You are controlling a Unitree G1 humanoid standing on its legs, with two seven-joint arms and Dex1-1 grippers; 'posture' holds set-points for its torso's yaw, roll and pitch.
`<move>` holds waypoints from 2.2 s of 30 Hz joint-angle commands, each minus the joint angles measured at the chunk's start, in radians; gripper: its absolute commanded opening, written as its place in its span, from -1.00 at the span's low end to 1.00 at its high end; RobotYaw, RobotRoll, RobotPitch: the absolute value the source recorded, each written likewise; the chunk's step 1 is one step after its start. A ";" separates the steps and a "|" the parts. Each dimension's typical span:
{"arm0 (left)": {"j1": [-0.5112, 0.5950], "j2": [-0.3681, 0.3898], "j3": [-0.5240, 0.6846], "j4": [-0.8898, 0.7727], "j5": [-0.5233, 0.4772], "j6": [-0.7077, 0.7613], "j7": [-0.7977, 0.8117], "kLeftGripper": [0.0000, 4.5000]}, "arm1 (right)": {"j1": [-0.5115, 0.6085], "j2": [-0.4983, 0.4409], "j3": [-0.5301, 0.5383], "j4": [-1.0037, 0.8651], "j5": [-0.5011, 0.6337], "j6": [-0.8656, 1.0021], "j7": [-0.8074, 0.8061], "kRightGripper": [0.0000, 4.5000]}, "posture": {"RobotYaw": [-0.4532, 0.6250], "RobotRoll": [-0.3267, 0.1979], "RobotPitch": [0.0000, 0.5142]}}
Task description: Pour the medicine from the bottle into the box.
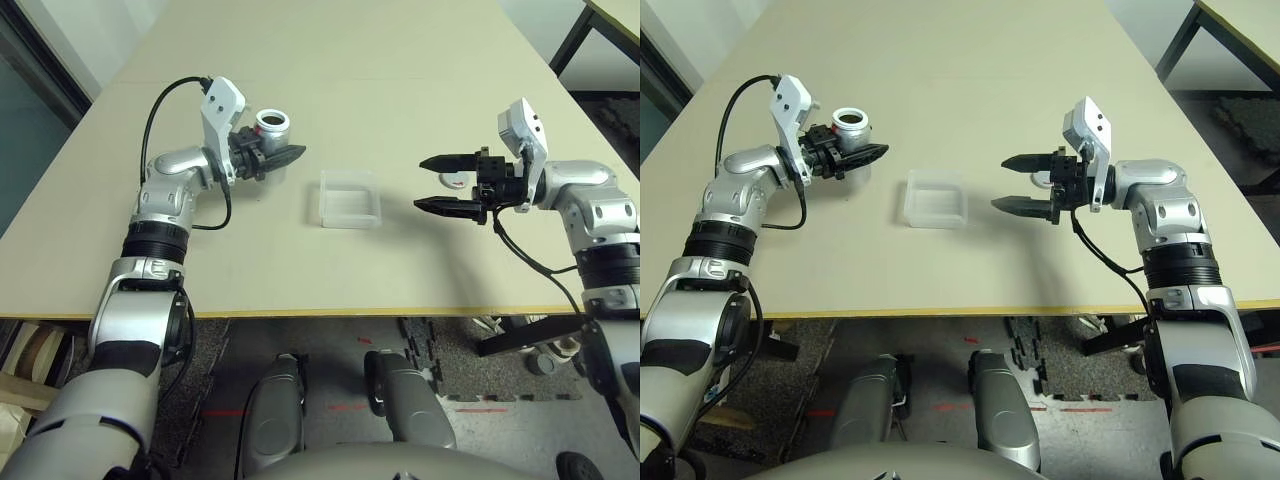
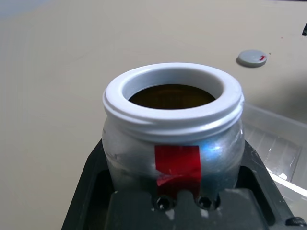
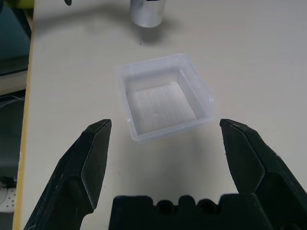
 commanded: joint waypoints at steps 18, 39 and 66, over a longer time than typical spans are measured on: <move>-0.072 -0.002 -0.180 0.025 0.311 -0.291 0.169 0.18 | -0.009 0.003 0.016 0.096 -0.039 -0.058 -0.018 1.00 | -0.31 0.25 -0.50; -0.505 -0.048 -0.965 0.422 1.529 -0.694 1.392 0.18 | -0.069 0.043 -0.007 0.147 -0.022 -0.027 -0.070 1.00 | -0.32 0.25 -0.50; -0.244 -0.131 -0.110 0.392 0.405 -0.255 0.400 0.18 | -0.047 0.028 0.046 0.165 -0.084 -0.113 -0.025 1.00 | -0.28 0.25 -0.46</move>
